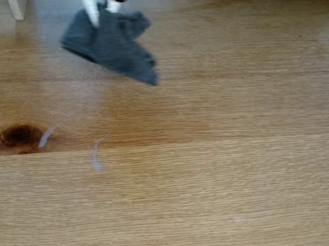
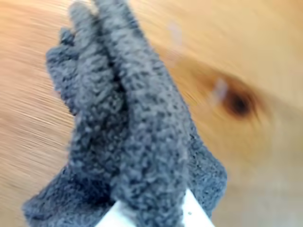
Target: Clean the area in front of the robot
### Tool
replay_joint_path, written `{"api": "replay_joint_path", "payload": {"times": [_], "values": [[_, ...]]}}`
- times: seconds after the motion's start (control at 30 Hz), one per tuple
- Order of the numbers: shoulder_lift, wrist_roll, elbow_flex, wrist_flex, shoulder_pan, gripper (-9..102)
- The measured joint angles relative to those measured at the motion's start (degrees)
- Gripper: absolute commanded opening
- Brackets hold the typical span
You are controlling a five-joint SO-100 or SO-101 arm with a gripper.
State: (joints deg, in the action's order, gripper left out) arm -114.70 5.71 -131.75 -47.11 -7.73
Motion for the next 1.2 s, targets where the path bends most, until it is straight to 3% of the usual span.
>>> {"api": "replay_joint_path", "payload": {"times": [0.23, 0.37, 0.47, 0.83, 1.2], "values": [[16.0, -2.5, 0.0, 26.1, -10.0, 0], [28.2, 0.4, 0.1, 43.0, -9.2, 0], [37.7, 2.1, 2.1, 49.4, -6.5, 0], [55.6, 6.2, 18.0, 50.2, 6.5, 0], [59.4, 15.6, 26.1, 42.3, 25.8, 0]]}}
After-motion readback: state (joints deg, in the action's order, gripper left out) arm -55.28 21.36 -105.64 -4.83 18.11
